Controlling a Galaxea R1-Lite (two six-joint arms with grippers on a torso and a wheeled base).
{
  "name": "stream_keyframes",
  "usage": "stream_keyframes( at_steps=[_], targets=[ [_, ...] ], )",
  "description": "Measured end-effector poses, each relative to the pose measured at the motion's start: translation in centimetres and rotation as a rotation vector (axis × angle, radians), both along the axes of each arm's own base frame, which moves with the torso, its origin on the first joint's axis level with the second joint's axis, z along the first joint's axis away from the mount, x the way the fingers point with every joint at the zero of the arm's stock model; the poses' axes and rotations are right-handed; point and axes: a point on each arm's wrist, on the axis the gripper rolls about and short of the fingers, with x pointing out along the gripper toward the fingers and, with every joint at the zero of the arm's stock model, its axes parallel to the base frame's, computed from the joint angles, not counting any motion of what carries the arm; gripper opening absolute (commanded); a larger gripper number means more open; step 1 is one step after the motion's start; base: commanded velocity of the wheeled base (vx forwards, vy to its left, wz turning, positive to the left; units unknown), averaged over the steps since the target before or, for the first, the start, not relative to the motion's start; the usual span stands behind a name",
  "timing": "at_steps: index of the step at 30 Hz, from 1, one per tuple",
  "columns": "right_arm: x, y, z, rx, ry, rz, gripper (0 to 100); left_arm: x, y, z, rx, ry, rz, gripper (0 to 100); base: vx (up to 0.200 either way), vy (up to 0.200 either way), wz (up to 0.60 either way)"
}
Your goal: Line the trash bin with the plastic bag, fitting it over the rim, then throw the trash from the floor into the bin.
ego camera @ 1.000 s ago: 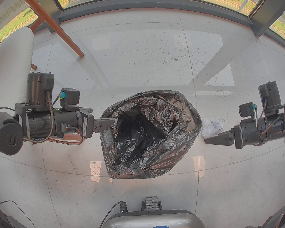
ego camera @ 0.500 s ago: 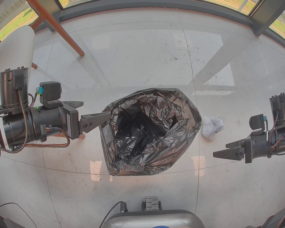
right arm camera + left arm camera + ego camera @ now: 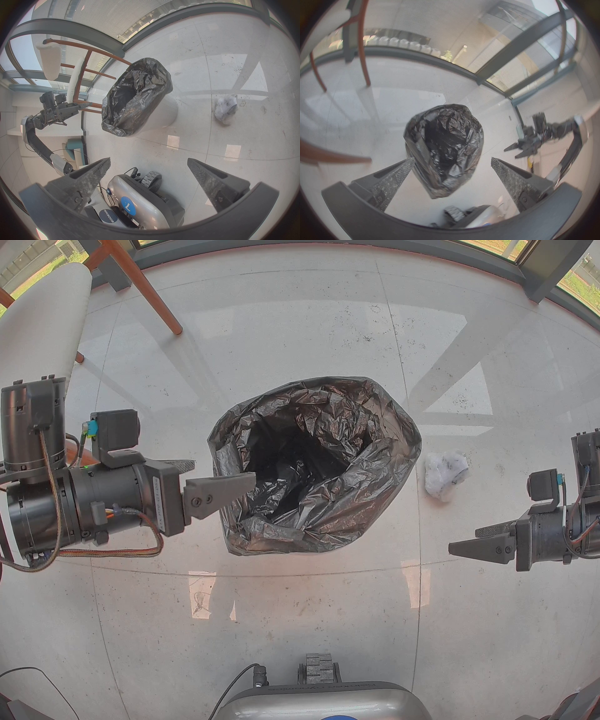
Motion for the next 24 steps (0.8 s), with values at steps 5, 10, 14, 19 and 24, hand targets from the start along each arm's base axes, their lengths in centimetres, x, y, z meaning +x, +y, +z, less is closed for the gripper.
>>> stream_keyframes(
  at_steps=[5,10,14,19,24],
  targets=[
    [0.0,0.0,0.0,0.000,-0.001,-0.002,100,-0.6,-1.5,-0.1,-0.090,0.167,0.051,100,0.000,0.000,0.00],
    [0.0,0.0,0.0,0.000,-0.002,-0.003,100,-1.6,-1.8,-0.6,0.032,0.343,0.087,100,0.000,0.000,0.00],
    [0.0,0.0,0.0,0.000,0.000,-0.002,100,-2.1,-1.7,0.4,0.079,0.417,0.124,100,0.000,0.000,0.00],
    [0.0,0.0,-0.1,-0.001,0.002,-0.002,100,-1.0,-2.8,1.8,0.040,0.432,0.180,100,0.000,0.000,0.00],
    [0.1,0.0,-0.1,-0.002,0.003,-0.003,100,0.4,-4.8,1.0,0.046,0.456,0.186,100,0.000,0.000,0.00]
  ],
)
